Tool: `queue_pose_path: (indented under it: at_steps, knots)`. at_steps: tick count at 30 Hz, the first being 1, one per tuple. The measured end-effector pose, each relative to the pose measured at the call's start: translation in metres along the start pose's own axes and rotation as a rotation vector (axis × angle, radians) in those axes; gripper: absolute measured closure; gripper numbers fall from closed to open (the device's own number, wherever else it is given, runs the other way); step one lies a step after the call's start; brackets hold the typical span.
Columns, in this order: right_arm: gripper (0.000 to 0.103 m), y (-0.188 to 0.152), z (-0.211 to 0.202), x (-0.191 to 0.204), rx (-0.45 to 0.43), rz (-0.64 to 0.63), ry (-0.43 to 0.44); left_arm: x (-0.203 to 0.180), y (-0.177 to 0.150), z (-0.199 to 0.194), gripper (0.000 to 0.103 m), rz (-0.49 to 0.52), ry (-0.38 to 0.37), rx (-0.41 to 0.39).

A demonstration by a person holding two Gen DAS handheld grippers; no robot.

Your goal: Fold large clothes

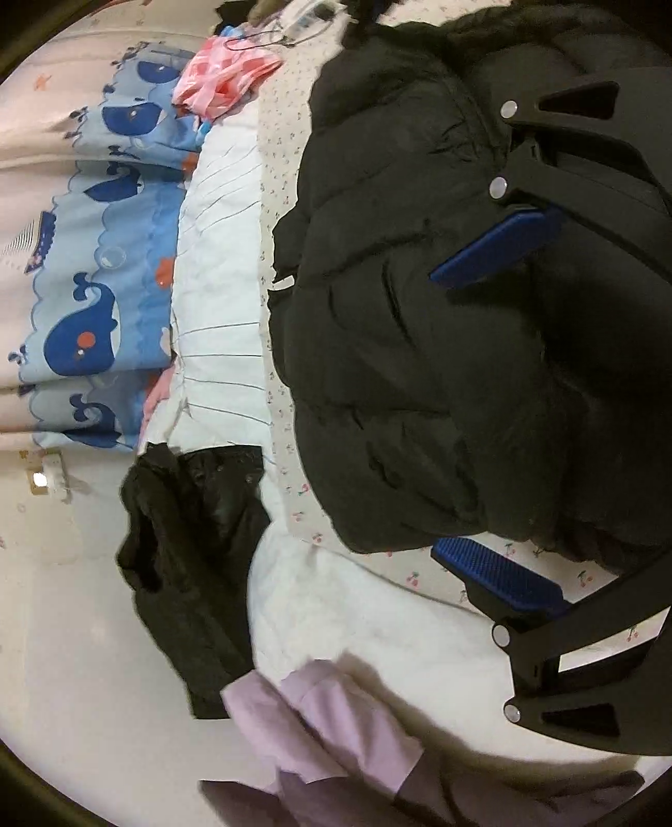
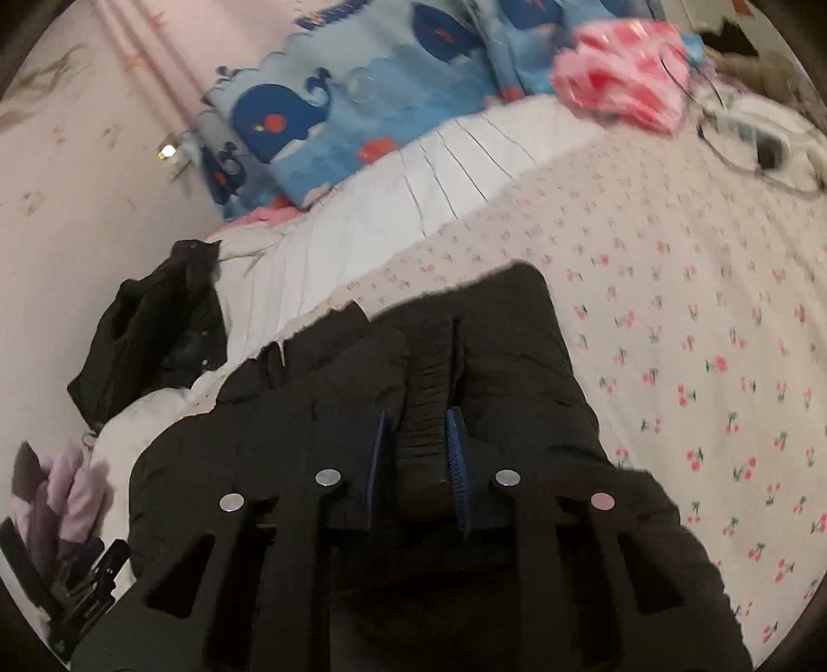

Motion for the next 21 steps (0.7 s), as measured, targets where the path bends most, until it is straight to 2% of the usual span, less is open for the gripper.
queue_pose_path:
  at_steps: [1,2,5,8,9,11,15,18,19,21]
  knots:
    - [0.098,0.002,-0.009,0.008,-0.040,-0.038,-0.008,-0.002,-0.001,-0.004,0.010,0.008,0.007,-0.017]
    - [0.098,0.005,-0.020,0.014,-0.092,-0.069,-0.012,-0.004,0.000,-0.008,0.010,0.014,0.012,-0.037]
    - [0.098,0.012,-0.041,0.016,-0.174,-0.093,-0.030,-0.006,0.003,-0.016,0.010,0.013,0.006,-0.080]
    - [0.098,0.016,-0.042,0.000,-0.186,-0.042,-0.038,-0.009,0.004,-0.017,0.010,0.007,0.003,-0.090]
    - [0.102,0.017,-0.040,-0.007,-0.180,-0.028,-0.055,-0.010,0.004,-0.015,0.010,0.008,0.000,-0.082]
    - [0.102,0.017,-0.033,-0.019,-0.165,-0.013,-0.084,-0.011,0.003,-0.011,0.010,0.007,-0.002,-0.070]
    - [0.102,0.003,-0.001,-0.050,-0.032,0.072,-0.130,-0.013,-0.001,0.002,0.010,-0.001,-0.008,-0.021]
    - [0.102,0.007,-0.015,-0.038,-0.105,0.042,-0.119,-0.015,-0.004,0.006,0.010,0.010,0.018,-0.025]
    - [0.101,0.010,-0.026,-0.024,-0.155,-0.009,-0.094,-0.016,-0.005,0.005,0.010,0.014,0.026,-0.034]
    - [0.101,0.010,-0.035,0.004,-0.189,-0.108,-0.030,-0.018,-0.004,0.000,0.010,0.023,0.033,-0.060]
Point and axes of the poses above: each gripper's, at about its wrist camera, not at the fingertips, and z roughly the way its jaws point, x to its left, y to its top, the point moved 2 cm from there along z, roughly the way its jaws point, and after that the axes turned 6 degrees about y, right-handed, at the moved point
